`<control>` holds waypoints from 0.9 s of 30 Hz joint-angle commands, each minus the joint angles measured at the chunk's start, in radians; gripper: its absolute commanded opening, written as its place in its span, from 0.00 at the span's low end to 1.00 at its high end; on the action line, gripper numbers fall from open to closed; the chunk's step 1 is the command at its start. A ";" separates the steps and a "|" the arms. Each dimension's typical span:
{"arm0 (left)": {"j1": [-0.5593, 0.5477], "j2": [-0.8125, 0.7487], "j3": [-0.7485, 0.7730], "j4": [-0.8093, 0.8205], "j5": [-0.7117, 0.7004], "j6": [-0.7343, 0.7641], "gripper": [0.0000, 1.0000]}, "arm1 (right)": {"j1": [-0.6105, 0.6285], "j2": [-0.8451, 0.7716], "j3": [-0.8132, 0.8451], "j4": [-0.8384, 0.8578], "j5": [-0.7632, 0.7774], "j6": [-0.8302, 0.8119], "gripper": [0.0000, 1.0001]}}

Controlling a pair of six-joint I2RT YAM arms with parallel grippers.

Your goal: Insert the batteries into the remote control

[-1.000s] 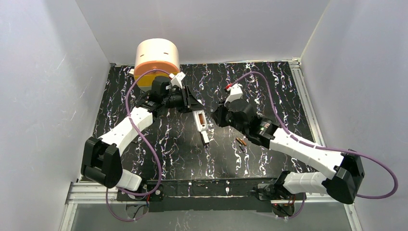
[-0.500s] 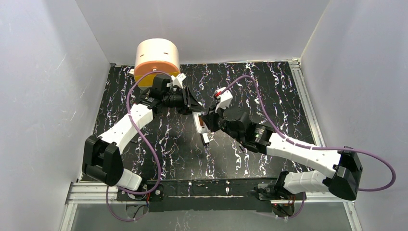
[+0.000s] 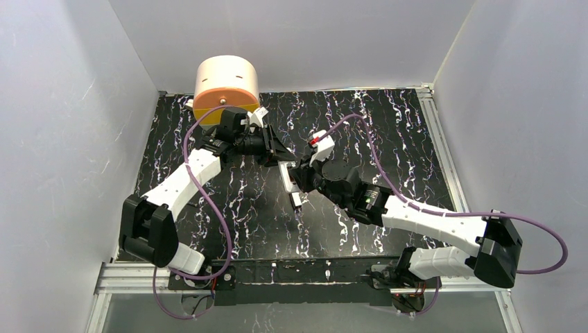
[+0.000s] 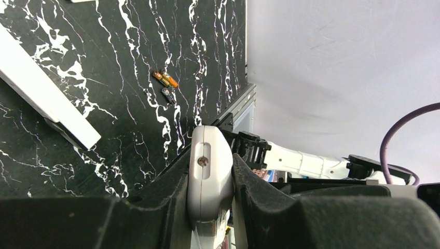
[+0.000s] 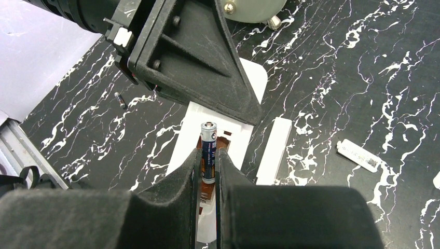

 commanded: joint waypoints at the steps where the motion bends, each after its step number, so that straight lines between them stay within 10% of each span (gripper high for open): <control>1: 0.001 0.000 0.030 0.002 0.059 -0.051 0.00 | 0.003 -0.007 -0.017 0.053 0.013 -0.008 0.15; 27: 0.002 0.006 0.037 -0.011 0.008 -0.019 0.00 | 0.002 -0.096 -0.011 0.024 0.018 0.088 0.46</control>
